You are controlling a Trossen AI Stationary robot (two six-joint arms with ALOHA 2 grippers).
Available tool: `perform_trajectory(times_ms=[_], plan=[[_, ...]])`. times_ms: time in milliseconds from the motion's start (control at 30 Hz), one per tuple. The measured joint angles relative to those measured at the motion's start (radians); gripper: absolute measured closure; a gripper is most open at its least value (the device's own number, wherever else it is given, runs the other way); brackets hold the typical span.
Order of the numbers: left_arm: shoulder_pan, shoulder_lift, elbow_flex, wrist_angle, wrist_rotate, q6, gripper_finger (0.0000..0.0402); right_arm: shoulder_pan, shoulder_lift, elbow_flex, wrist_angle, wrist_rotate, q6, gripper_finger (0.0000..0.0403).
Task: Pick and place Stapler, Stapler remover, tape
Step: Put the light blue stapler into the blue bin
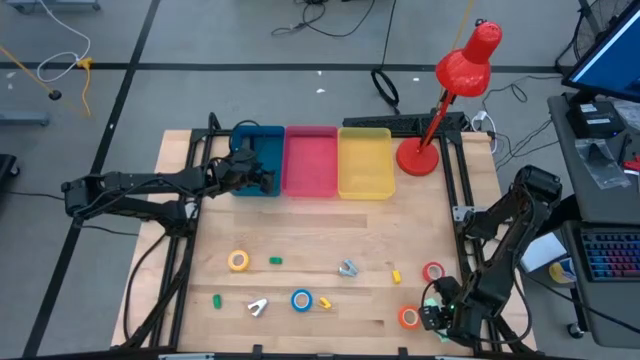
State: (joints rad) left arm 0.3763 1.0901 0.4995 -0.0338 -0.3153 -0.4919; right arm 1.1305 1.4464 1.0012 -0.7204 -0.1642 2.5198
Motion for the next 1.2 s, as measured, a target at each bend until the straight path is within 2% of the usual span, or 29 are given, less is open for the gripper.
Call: perform_trajectory(times_ms=[600, 1200], plan=[[0.000, 0.000, 0.000, 0.000, 0.000, -0.002, 0.0135, 0.006, 0.057, 0.002, -0.017, -0.045, -0.054, 0.0190], [0.000, 0.000, 0.000, 0.002, 0.000, -0.002, 0.0135, 0.008, 0.162, -0.001, 0.012, -0.028, -0.121, 0.0190]])
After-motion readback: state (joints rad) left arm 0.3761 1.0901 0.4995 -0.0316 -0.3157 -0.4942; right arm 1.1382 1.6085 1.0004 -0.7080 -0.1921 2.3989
